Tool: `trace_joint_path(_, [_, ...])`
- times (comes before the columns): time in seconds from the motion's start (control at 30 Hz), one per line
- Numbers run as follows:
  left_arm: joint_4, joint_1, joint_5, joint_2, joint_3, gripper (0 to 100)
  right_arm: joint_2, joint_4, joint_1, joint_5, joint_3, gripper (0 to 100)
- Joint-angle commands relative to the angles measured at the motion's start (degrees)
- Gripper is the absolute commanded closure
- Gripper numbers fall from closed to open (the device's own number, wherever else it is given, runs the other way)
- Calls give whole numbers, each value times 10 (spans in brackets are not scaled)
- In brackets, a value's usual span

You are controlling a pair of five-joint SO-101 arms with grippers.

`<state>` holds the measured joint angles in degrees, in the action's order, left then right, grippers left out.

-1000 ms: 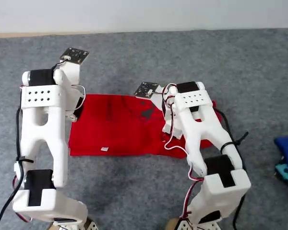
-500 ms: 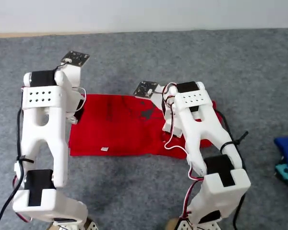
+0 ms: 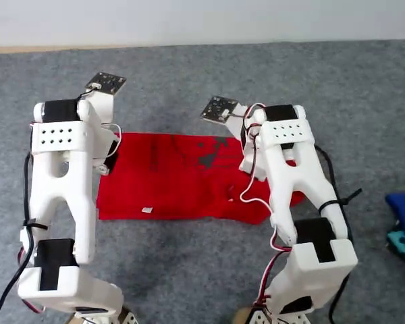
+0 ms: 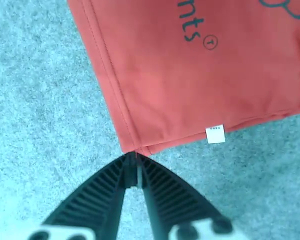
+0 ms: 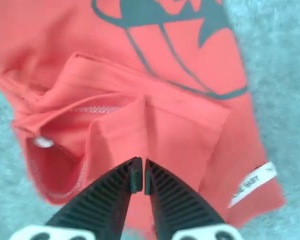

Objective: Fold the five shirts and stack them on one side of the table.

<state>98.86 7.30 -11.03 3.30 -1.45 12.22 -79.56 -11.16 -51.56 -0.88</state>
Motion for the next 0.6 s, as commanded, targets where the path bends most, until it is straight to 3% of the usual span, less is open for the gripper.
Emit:
trace_joint_path(0.0, [-13,2,3,-25,1,997,-10,-65,-29,24,27,957])
trace_joint_path(0.23, [-21,-1,3,-25,1,997,-6,-121,-51,98,27,909])
trace_joint_path(0.57, [-22,-2,3,-25,1,997,52,-111,-65,101,27,912])
